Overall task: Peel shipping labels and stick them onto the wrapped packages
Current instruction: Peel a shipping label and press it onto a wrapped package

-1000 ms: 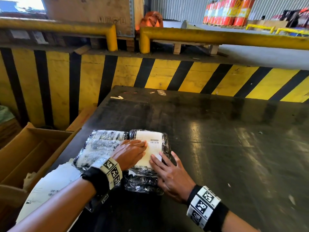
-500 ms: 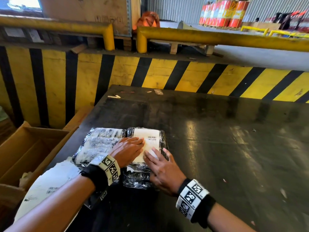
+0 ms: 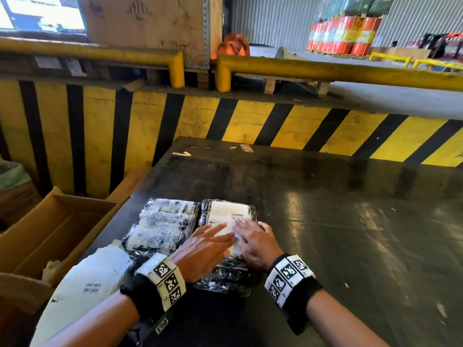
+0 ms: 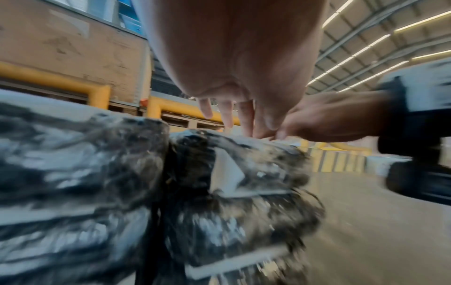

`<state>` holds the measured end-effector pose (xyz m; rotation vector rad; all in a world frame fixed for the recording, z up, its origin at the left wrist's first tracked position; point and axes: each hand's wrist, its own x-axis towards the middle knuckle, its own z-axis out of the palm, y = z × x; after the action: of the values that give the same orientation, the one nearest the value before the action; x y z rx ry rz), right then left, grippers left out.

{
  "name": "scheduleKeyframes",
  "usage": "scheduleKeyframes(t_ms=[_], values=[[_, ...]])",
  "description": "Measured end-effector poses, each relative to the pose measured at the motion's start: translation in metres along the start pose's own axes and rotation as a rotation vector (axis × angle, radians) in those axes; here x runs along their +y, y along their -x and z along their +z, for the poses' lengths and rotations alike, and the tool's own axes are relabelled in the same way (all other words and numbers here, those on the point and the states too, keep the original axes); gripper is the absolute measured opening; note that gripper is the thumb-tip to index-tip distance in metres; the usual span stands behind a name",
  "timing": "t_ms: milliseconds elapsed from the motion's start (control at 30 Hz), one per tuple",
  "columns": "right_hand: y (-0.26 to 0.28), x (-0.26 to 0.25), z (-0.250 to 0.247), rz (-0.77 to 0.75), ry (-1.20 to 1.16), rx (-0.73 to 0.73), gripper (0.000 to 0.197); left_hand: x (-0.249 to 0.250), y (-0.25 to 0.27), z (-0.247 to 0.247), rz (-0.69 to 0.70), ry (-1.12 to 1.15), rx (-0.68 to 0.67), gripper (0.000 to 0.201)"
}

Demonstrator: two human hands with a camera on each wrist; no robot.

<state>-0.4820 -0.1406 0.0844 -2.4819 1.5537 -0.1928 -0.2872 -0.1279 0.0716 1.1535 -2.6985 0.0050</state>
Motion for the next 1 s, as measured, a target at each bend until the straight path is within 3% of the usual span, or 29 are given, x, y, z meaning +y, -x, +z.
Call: scheduleKeyframes(t_ms=[233,467,633,733,833,1000], values=[[-0.006,-0.001,0.009,0.032,-0.006,-0.017,0.059,0.001,0.043,0.007,0.038,-0.148,-0.028,0.047],[-0.005,-0.002,0.011,0.039,-0.059,0.017,0.050,-0.004,0.080,-0.004,-0.020,-0.182,-0.063,0.046],[-0.006,-0.004,0.009,0.054,-0.045,0.012,0.049,0.003,0.041,-0.016,0.003,-0.104,0.084,0.044],[-0.007,-0.005,0.006,0.061,-0.040,0.003,0.049,-0.001,0.020,-0.011,-0.010,-0.107,0.003,0.052],[-0.006,-0.006,0.005,0.067,-0.059,0.014,0.049,-0.010,0.030,-0.009,-0.047,-0.062,-0.019,0.063],[-0.004,-0.008,0.007,0.068,-0.076,0.023,0.049,-0.025,0.054,-0.018,-0.044,-0.015,-0.012,0.059]])
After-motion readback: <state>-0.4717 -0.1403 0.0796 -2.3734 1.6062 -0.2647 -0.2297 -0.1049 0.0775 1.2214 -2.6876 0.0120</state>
